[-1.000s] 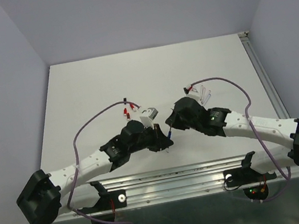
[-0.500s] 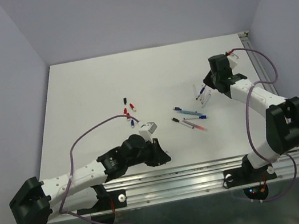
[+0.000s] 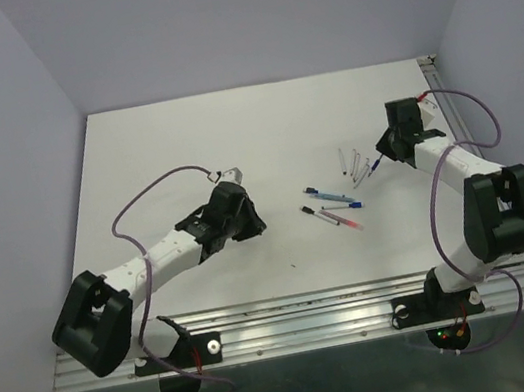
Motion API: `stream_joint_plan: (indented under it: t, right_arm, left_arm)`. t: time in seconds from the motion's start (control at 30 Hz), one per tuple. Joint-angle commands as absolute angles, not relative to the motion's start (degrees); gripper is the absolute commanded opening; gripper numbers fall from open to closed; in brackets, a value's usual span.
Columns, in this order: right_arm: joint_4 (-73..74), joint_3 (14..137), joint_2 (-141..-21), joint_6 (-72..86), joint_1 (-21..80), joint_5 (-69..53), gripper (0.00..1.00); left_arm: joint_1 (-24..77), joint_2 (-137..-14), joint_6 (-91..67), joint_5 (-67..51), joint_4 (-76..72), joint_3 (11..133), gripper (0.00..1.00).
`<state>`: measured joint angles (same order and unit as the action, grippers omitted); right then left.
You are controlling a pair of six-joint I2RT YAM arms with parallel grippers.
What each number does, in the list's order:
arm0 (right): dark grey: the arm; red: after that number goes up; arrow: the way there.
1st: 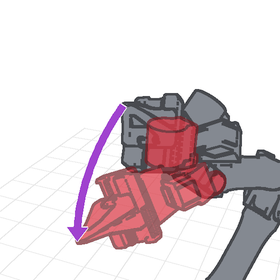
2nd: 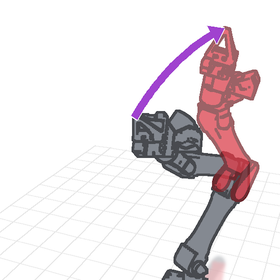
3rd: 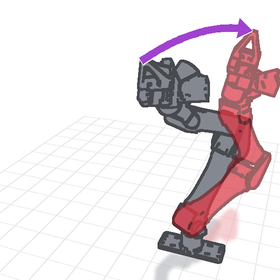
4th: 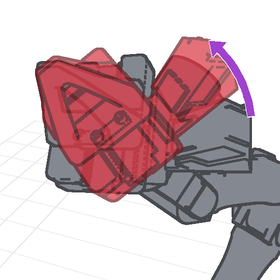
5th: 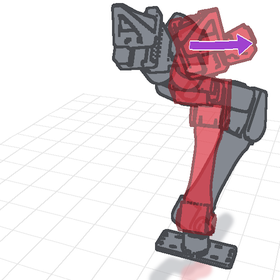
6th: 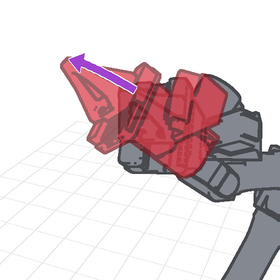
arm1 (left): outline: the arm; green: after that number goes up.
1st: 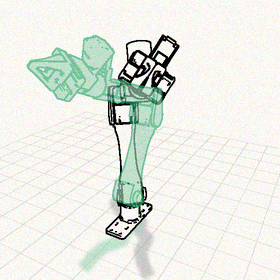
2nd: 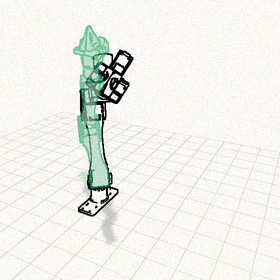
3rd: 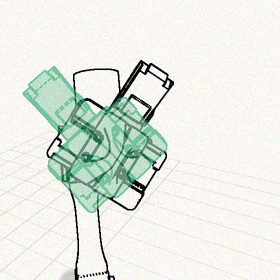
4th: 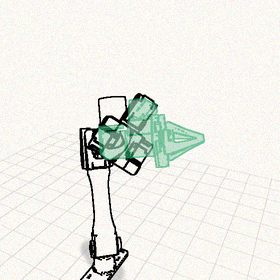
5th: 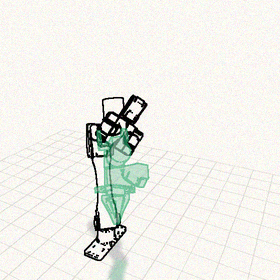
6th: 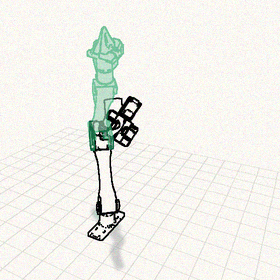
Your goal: Open the pen caps
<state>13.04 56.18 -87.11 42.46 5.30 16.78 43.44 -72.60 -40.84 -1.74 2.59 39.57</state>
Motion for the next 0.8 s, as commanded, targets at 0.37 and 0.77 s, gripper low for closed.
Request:
stream_joint_plan:
  t: [0.37,0.77]
  right_arm:
    - [12.40,56.16,-97.55,41.04,3.69,12.84,0.10]
    - [12.48,53.70,-93.88,41.93,3.69,10.72,0.43]
  left_arm:
    - [36.04,-90.44,-35.07,6.42,10.90,51.94,0.28]
    - [35.86,-88.42,-34.89,6.77,12.13,51.77,0.62]
